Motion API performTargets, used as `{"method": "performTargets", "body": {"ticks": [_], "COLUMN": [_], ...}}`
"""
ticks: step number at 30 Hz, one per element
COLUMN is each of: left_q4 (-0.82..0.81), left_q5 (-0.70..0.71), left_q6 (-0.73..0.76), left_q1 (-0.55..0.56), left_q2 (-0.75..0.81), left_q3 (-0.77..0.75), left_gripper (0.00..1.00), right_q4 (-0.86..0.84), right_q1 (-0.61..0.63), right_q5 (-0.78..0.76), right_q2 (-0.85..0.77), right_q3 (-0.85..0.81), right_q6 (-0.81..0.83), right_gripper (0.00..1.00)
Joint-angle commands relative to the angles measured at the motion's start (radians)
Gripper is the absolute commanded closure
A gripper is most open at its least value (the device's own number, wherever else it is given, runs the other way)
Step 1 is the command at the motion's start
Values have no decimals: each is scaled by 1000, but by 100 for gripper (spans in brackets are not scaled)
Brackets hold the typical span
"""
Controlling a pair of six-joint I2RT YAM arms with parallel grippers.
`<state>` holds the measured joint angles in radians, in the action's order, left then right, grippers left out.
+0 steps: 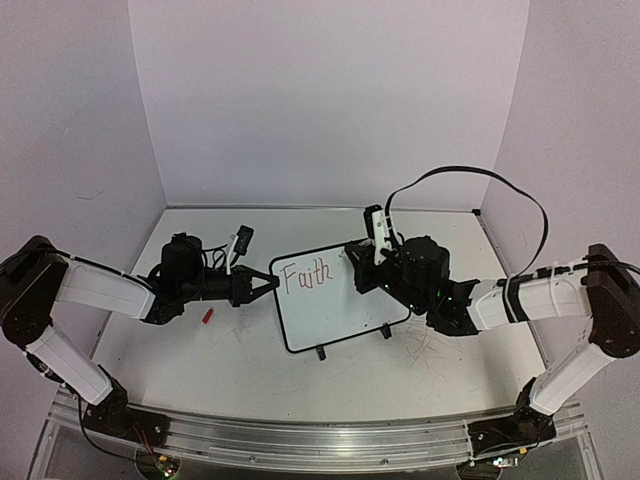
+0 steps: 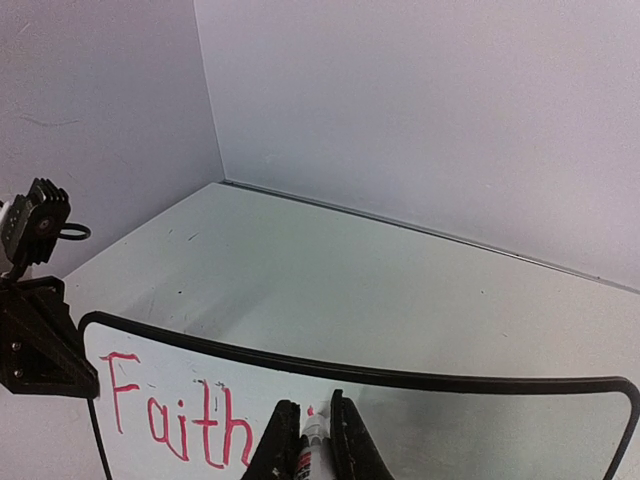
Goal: Write a sentence on the whiteboard
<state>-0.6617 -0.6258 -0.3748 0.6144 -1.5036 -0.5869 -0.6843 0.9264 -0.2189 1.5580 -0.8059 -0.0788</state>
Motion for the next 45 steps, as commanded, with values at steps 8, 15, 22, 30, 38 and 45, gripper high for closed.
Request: {"method": "performTargets", "body": {"ticks": [8,15,22,30,38,45], "left_q4": [2,5,4,7,8,9], "left_q5": [12,12,14,14,14,14], "left_q6": [23,23,27,30,30,28], "left_q1": [-2,0,0,0,0,1], "left_q2": [22,26,28,29,30,38], "left_q3": [-38,-36,-34,-34,-34,-30], "left_gripper": [100,100,100,100,100,100], "right_q4": [-34,-30,-10,19,28,29], "right_q1": [-1,-1,-1,1,10,17], "right_q5": [78,31,-1,8,33,39], "right_q2": [-31,2,18,-4,-14,-10], "right_q3": [39,10,4,29,62,77], "right_q6": [-10,-1,-3,-21,-50,-67], "right_gripper": [100,100,100,100,100,100]}}
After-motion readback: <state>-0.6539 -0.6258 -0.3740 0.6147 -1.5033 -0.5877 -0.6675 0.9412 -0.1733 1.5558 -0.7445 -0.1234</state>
